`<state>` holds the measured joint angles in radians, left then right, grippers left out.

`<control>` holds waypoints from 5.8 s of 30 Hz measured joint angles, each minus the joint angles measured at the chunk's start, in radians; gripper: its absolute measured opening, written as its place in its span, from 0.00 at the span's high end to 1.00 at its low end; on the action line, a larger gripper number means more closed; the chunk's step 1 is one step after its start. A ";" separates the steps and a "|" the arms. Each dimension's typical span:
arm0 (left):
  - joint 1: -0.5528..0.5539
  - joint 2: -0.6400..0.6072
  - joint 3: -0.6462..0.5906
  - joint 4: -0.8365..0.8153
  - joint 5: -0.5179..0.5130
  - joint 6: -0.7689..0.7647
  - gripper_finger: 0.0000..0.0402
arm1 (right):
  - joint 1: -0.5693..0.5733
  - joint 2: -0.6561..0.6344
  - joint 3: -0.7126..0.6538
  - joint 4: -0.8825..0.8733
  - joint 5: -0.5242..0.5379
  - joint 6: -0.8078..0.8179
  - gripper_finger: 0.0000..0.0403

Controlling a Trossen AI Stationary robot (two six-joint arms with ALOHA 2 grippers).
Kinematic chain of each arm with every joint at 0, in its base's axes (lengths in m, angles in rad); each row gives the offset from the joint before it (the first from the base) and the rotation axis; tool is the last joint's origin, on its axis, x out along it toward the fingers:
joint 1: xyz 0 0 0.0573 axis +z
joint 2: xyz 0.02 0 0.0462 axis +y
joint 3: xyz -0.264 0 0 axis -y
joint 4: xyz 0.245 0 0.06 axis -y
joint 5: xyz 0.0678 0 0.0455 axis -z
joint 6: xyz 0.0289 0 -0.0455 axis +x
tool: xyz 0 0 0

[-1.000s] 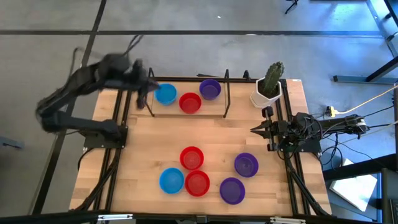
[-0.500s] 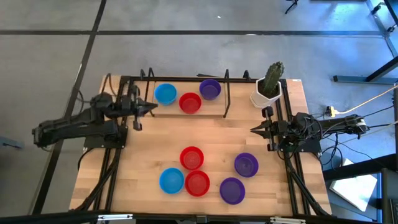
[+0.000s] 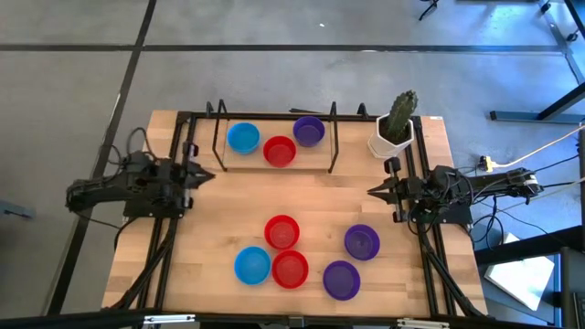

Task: Pick & Place Mini bowls
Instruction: Stack the red bowl on top of the red bowls on the shelf

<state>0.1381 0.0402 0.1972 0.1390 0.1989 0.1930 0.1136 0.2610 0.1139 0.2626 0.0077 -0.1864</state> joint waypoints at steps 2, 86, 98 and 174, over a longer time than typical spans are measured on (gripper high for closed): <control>-0.014 0.008 -0.047 -0.001 0.002 0.059 0.99 | 0.000 0.001 0.000 0.005 0.000 0.003 0.95; -0.015 -0.040 -0.057 -0.262 0.003 0.081 0.99 | 0.012 1.150 0.793 -0.130 0.078 0.086 0.95; -0.015 -0.040 -0.057 -0.263 0.002 0.081 0.99 | 0.009 1.643 1.432 -0.937 0.023 -0.124 0.95; -0.015 -0.040 -0.057 -0.279 0.000 0.082 0.99 | -0.058 1.744 1.546 -0.873 -0.072 -0.145 0.98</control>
<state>0.1230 0.0002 0.1402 -0.1398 0.1993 0.2749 0.0559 2.0055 1.6596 -0.6100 -0.0641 -0.3317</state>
